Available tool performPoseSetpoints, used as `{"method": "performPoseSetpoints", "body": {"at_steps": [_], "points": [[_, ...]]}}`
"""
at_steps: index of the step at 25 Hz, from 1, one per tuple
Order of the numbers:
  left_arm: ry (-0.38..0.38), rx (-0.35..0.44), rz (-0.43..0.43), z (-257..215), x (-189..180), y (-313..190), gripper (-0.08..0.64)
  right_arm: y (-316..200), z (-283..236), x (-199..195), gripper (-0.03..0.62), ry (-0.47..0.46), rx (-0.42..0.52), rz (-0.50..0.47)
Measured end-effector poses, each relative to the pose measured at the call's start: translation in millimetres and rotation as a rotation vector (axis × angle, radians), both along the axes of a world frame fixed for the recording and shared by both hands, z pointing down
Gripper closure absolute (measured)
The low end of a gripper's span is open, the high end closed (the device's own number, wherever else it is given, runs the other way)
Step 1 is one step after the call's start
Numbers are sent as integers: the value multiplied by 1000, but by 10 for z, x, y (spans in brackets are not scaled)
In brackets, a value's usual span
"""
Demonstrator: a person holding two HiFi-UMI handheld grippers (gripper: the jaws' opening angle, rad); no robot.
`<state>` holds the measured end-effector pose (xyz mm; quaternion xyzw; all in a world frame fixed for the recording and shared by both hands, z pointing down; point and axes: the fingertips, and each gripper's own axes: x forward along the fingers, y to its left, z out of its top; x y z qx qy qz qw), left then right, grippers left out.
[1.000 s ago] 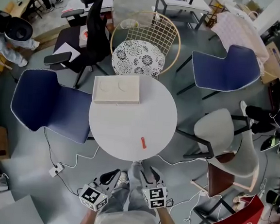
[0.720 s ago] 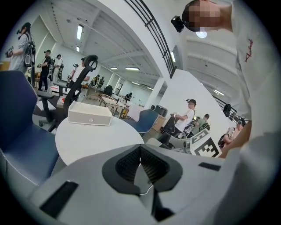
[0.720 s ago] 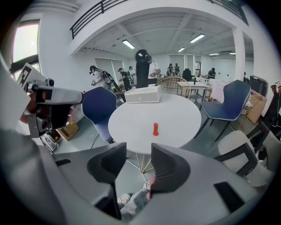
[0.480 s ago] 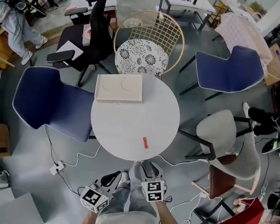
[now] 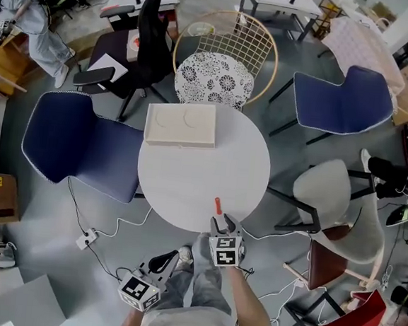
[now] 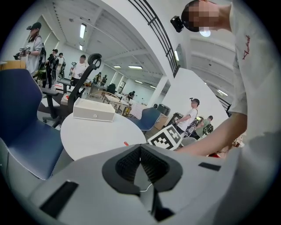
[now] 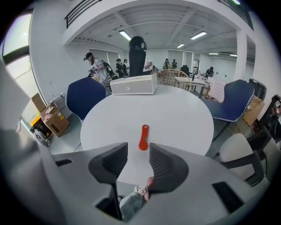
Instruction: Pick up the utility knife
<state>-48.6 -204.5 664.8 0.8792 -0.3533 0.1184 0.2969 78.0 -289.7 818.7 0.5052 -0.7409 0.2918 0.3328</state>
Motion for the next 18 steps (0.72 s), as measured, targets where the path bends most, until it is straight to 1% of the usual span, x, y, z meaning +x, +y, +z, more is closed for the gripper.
{"method": "performPoseSetpoints", "body": {"at_steps": [2,8,13,16,18], "points": [[-3,-5,-3,12,-7,11,548,-52,43,2,427,9,-15,2],[-6,-9,-13,33,-67,-2,548,-145,76,20,443,17,-13,19],[-11,-18,-17,54,-106,16,548,-153,68,7,449,78,8,4],[-14,-22,-15,69,-114,24,548,-157,81,-9,449,106,13,21],[-16,-24,-13,77,-112,34,548,-151,83,-19,469,107,23,40]]}}
